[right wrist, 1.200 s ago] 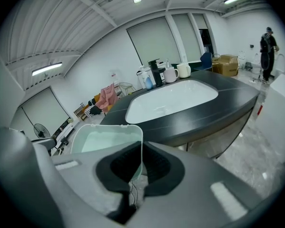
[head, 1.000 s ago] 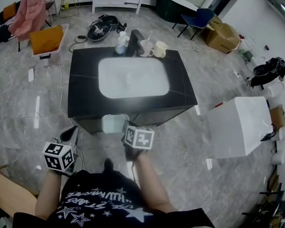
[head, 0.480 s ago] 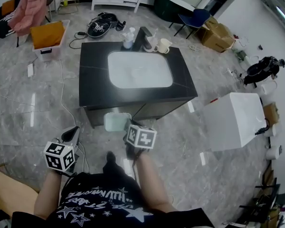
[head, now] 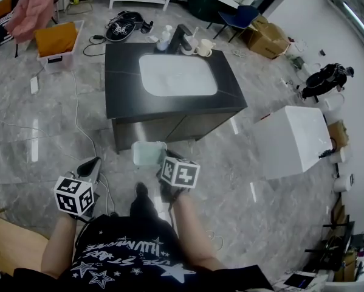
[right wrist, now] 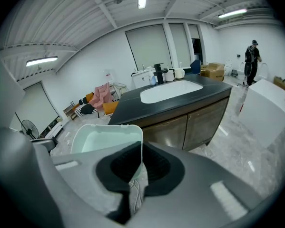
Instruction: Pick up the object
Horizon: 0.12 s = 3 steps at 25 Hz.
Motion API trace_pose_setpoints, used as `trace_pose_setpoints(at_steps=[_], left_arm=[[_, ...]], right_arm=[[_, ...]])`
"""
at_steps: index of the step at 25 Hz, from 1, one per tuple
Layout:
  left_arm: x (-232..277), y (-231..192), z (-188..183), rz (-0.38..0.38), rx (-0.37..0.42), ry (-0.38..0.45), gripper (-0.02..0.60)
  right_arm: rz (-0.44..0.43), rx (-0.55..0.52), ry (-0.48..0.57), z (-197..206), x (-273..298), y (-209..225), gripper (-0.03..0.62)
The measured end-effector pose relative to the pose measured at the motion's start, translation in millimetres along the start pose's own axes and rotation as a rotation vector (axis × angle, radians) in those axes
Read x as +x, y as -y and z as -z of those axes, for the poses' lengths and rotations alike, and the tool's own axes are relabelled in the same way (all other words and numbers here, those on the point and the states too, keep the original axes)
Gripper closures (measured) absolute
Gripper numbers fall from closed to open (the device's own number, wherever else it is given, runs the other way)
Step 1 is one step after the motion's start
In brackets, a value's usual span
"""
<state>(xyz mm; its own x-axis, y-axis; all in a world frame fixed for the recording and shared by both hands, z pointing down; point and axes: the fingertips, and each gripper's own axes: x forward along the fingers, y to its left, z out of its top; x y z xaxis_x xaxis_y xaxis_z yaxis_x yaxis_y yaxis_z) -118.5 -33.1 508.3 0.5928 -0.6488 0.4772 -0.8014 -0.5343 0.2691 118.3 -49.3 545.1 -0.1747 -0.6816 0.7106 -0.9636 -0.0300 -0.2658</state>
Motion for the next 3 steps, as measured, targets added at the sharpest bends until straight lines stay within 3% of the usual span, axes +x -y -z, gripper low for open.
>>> trace_pose_setpoints(at_steps=[3], left_arm=[[-14.5, 0.0, 6.9, 0.008, 0.004, 0.006, 0.572]], right_arm=[[0.003, 0.004, 0.012, 11.6, -11.4, -8.6, 0.584]])
